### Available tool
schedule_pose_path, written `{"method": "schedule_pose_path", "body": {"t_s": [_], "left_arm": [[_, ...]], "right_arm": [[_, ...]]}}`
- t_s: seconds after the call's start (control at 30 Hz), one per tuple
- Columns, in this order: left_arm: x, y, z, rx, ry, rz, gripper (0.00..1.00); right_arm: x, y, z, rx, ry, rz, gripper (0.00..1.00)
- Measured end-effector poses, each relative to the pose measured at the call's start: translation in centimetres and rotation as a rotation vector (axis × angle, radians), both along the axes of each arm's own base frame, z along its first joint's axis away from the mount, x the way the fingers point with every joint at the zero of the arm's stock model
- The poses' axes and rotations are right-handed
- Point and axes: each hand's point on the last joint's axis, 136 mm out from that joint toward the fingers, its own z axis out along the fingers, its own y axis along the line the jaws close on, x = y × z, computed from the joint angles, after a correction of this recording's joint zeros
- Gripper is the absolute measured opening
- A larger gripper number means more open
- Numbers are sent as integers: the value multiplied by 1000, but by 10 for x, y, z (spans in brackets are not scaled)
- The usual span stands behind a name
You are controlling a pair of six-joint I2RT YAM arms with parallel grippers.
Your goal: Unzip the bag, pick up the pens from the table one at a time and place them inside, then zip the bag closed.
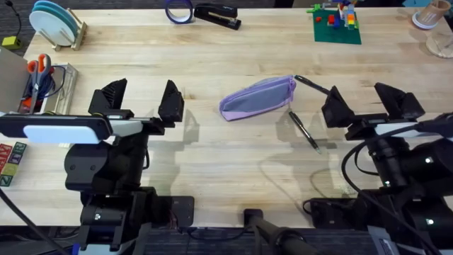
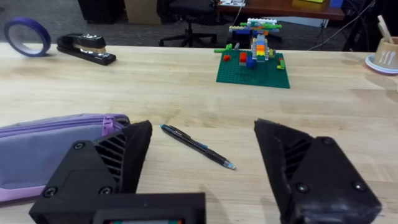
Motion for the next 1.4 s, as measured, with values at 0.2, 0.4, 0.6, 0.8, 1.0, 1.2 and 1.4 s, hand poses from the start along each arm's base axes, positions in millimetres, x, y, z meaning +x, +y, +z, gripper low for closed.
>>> {"method": "schedule_pose_path", "body": {"t_s": [0.2,0.4,0.6,0.8,1.0,1.2,1.4], "left_arm": [[0,0,0,0,0,0,992],[0,0,0,0,0,0,992],[0,0,2,4,-8,0,992],[0,0,4,-17,-14,0,992],[0,-3,24,-58,-2,-17,992],[8,-7,93,-65,6,-39,993],[33,-21,143,-74,118,-116,993]], "right_arm": [[0,0,-1,0,6,0,996],[0,0,-1,0,6,0,995],[0,0,-1,-1,3,0,996],[-1,0,-2,-3,19,0,996],[-9,0,7,-9,144,1,995],[0,0,85,-69,98,10,995],[19,1,150,-96,175,20,995]]}}
